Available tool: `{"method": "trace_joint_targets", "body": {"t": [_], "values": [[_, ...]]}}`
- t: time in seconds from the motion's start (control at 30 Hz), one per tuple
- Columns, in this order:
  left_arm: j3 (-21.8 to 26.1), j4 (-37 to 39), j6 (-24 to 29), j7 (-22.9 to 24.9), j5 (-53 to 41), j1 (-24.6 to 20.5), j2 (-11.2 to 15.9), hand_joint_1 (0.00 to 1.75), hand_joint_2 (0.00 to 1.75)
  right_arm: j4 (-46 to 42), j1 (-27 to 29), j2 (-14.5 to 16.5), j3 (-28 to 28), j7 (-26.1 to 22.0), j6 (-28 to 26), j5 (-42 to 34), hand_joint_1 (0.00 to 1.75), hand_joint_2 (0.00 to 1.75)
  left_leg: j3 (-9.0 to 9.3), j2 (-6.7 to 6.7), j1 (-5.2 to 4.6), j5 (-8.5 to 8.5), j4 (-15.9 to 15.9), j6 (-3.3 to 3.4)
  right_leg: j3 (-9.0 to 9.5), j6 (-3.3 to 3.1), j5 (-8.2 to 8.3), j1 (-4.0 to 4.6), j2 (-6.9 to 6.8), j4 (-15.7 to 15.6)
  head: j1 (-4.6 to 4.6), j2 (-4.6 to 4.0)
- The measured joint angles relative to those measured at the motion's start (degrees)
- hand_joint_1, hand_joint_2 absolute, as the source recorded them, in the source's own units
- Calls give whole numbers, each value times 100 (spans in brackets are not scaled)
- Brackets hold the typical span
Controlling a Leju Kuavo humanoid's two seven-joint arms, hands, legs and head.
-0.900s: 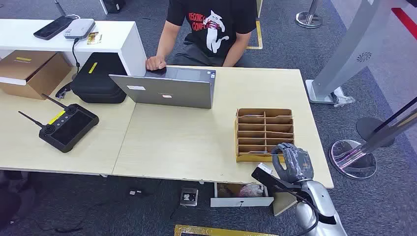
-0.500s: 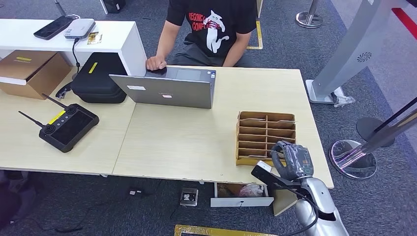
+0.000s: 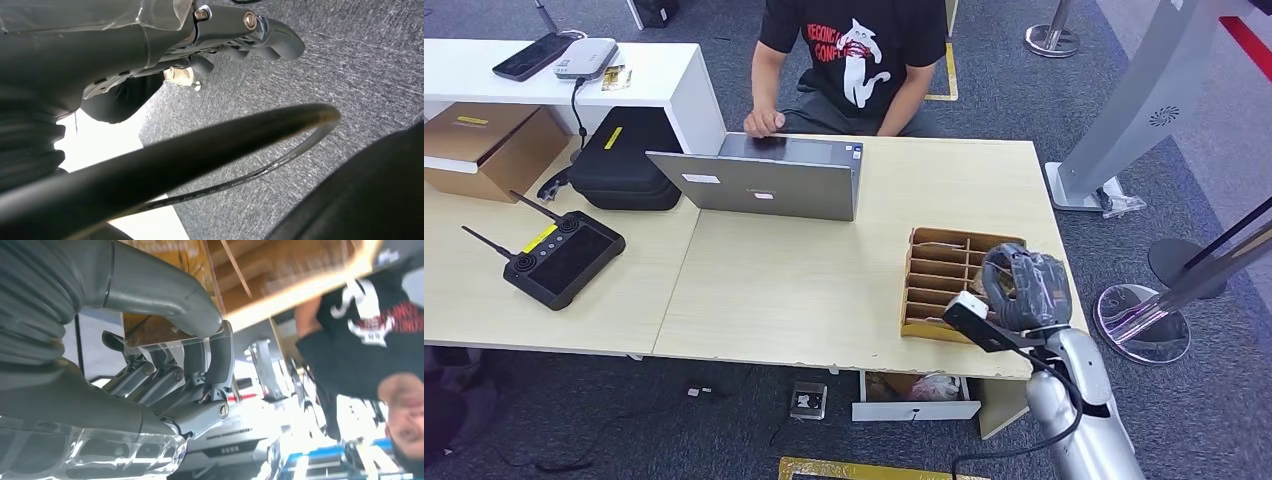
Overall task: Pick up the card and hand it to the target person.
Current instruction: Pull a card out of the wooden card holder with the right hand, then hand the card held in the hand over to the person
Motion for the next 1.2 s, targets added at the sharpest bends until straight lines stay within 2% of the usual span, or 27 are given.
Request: {"method": "trace_joint_targets", "body": {"t": [0.23, 0.47, 0.8, 0.87, 0.9, 0.93, 1.0, 1.03, 1.07, 1.2], "values": [[-1, 0, 26, -62, -2, -7, -24, 0, 175, 263, -938, 104, 309, -69, 73, -210, 175, 175, 0, 1, 0, 5, 0, 2, 1, 1, 3, 0, 2, 3, 0, 0], [-3, 0, 19, -121, -2, -23, -32, 0, 175, 1067, -2099, 467, 702, -84, 402, -399, 175, 175, 2, -4, 1, 11, 0, 0, 0, -4, 6, 1, -1, 6, -1, -1], [-2, 0, -113, -116, 5, -39, -74, 0, 175, 1951, -2896, 971, 939, -93, 459, -602, 173, 175, 0, -4, 0, 11, 0, -1, 0, -4, 6, 0, -1, 7, -1, 0], [-2, 0, -155, -104, 9, -39, -87, 0, 175, 2084, -2962, 1050, 966, -94, 463, -625, 153, 175, 0, -4, 0, 11, 1, -1, 0, -4, 6, 0, -1, 6, -1, -1], [-2, 0, -179, -99, 11, -38, -92, 0, 175, 2146, -2989, 1091, 972, -94, 467, -645, 134, 175, 0, -5, 0, 11, 1, -1, -1, -4, 6, 0, -1, 6, -1, -1], [-1, 0, -195, -91, 13, -38, -96, 0, 175, 2201, -3015, 1128, 975, -94, 469, -664, 108, 175, 0, -5, 0, 11, 1, -1, -1, -4, 6, 0, -2, 6, -1, 0], [1, 0, -229, -73, 15, -39, -107, 0, 175, 2296, -3068, 1186, 977, -93, 485, -689, 43, 175, 0, -6, 0, 11, 1, -1, -1, -4, 6, 0, -2, 6, -1, 0], [1, 0, -245, -66, 16, -40, -113, 0, 175, 2343, -3095, 1207, 977, -92, 505, -692, 18, 175, 0, -6, 0, 11, 1, -1, -1, -4, 6, 0, -2, 6, -1, -1], [1, 0, -260, -62, 18, -41, -117, 0, 175, 2389, -3123, 1223, 977, -89, 543, -695, 3, 175, 0, -6, 0, 11, 1, -1, -1, -4, 6, 0, -2, 6, -2, -1], [3, 0, -274, -62, 21, -41, -126, 0, 175, 2557, -3200, 1241, 979, -75, 713, -702, 0, 175, 0, -7, 1, 11, 1, -1, -1, -4, 6, 0, -3, 6, -1, -1]]}}
